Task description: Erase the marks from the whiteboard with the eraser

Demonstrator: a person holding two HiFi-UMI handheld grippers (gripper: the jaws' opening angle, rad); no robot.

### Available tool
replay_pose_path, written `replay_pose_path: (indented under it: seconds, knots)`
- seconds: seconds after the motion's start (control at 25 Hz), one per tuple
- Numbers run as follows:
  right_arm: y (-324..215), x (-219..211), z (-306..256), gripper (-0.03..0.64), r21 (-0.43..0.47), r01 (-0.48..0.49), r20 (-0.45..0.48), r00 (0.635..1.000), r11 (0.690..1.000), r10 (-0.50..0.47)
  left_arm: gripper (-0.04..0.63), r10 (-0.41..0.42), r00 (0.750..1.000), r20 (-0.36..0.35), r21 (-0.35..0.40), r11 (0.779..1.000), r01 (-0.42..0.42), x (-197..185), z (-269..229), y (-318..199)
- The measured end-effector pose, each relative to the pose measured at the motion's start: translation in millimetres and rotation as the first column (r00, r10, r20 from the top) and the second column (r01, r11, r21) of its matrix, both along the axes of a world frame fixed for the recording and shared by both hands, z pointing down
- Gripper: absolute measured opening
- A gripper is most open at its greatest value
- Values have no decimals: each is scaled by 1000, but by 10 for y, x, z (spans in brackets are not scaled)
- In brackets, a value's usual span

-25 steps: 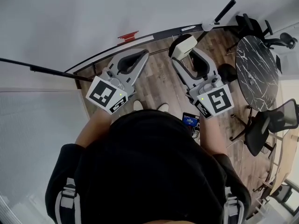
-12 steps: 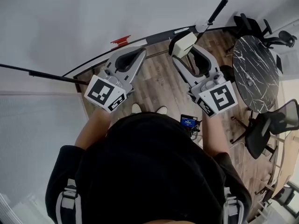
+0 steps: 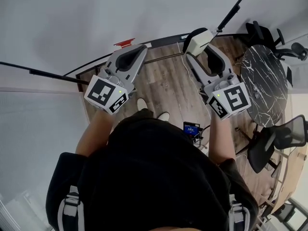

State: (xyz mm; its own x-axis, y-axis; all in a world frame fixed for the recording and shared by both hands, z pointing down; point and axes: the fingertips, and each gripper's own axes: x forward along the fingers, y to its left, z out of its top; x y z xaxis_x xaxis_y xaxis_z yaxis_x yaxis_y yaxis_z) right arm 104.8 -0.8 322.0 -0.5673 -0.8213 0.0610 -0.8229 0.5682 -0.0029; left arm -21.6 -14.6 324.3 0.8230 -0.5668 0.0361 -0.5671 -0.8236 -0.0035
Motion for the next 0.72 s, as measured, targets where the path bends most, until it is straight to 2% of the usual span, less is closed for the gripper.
replay_pose_path:
  seconds: [0.24,0.72]
  knots:
    - [-186,-111,-188,222,21,-1,-2,1000,1000,1,5,-15,1000,-19,9,1000,15,-84,-192,-138]
    - [-1046,-491,-425,222,62,-40,-45,998,997,43,5,34,998,-51,50,998,-31,-324,-414,-950]
